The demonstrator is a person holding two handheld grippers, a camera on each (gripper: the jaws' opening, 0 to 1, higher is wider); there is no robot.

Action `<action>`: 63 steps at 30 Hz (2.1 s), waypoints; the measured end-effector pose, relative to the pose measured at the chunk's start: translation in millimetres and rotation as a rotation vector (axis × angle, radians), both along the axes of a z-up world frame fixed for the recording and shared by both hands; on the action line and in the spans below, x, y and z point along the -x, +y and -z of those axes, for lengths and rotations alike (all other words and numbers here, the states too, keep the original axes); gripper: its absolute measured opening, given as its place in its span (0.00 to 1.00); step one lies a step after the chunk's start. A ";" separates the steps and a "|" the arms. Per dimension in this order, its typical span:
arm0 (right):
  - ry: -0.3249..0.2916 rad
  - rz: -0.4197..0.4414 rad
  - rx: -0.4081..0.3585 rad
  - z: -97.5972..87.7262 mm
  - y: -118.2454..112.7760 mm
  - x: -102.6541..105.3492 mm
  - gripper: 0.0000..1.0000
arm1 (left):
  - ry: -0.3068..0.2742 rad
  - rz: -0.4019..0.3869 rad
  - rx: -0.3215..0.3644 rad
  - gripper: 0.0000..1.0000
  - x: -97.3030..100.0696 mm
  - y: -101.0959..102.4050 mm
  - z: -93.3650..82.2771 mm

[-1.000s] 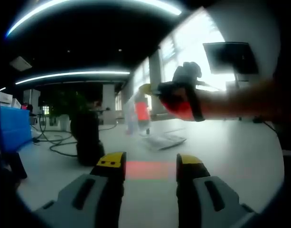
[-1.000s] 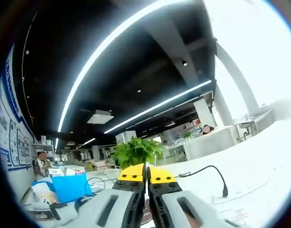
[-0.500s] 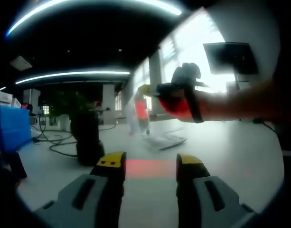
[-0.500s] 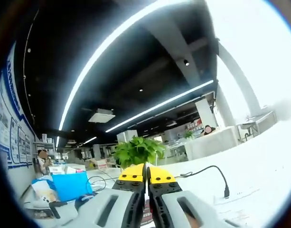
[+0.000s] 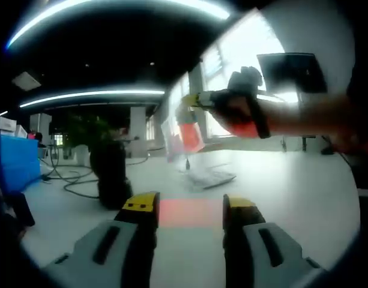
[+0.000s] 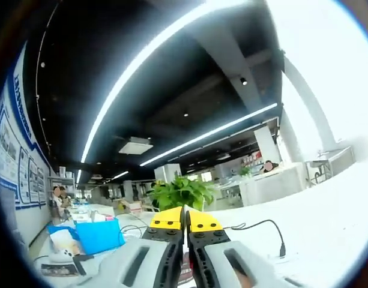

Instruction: Clip sheet goods on table flip sheet goods clip sheet goods scan sheet goods put sheet goods back to table

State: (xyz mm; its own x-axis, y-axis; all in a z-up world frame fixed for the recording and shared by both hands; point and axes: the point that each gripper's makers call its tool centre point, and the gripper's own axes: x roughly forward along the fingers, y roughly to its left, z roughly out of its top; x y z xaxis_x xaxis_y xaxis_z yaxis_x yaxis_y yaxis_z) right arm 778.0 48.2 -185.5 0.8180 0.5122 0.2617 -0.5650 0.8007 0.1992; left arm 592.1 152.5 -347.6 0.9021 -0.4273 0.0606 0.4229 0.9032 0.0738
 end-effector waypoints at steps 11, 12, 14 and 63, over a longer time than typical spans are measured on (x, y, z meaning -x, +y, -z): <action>0.004 -0.014 0.026 -3.8 -16.4 11.0 0.00 | -0.002 -0.013 -0.014 0.34 0.3 1.6 0.4; 0.005 -0.019 0.026 -3.9 -16.4 12.0 0.00 | -0.002 -0.014 -0.014 0.34 0.3 1.8 0.4; 0.001 -0.030 0.028 -4.5 -17.9 17.2 0.00 | -0.003 -0.010 -0.021 0.34 0.8 0.5 0.8; 0.029 -0.221 0.181 42.9 -25.4 60.1 0.00 | -0.004 -0.014 -0.063 0.34 -2.4 -1.6 4.3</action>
